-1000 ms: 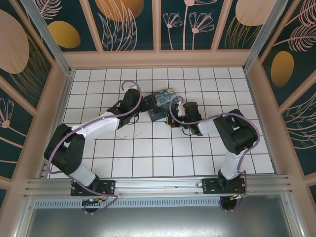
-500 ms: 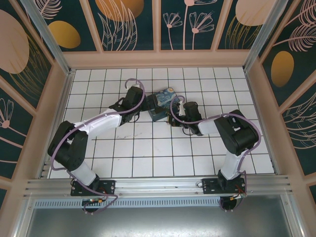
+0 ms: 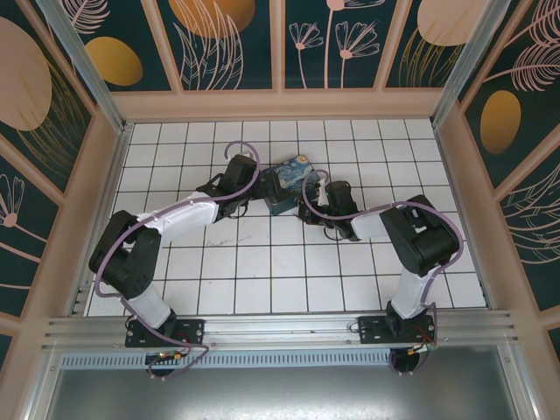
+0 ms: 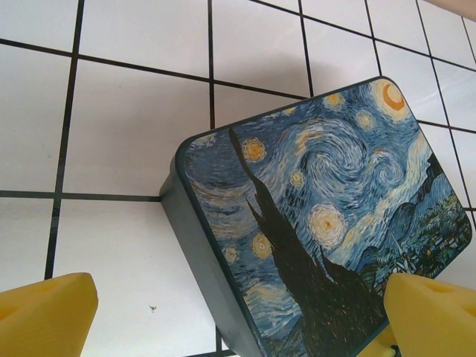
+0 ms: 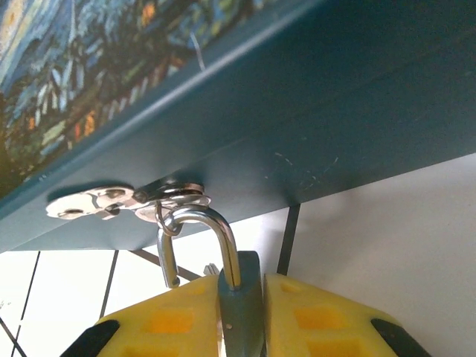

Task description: Unlock the padlock with the key

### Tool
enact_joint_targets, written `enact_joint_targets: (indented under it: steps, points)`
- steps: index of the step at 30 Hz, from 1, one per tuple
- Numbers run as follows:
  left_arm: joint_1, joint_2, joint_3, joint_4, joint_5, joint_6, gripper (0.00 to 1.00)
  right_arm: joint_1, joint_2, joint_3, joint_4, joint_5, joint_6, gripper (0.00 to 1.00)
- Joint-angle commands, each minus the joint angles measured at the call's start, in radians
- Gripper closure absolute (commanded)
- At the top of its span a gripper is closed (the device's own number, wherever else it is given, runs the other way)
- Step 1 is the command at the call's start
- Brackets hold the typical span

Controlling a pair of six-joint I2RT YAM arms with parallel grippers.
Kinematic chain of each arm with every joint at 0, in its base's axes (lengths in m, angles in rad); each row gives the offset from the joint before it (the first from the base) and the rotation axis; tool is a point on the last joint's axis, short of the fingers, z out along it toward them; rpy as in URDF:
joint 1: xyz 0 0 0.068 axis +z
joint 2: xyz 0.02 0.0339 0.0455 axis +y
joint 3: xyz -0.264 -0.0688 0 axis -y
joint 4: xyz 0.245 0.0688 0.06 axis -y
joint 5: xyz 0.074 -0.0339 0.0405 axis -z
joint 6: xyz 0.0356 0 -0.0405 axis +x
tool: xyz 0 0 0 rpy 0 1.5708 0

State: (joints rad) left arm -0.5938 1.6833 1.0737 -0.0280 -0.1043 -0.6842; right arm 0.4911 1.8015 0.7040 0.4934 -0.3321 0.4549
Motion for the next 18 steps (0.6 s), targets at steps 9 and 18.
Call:
enact_joint_targets:
  steps: [9, 18]
  points:
    - [0.008, 0.014, 0.024, -0.013, 0.023, 0.015, 0.01, -0.002, -0.043, -0.052, -0.01, 0.019, 0.006, 0.72]
    - [0.008, 0.018, 0.026, -0.013, 0.031, 0.018, 0.01, -0.014, -0.047, -0.058, -0.002, 0.01, 0.005, 0.84]
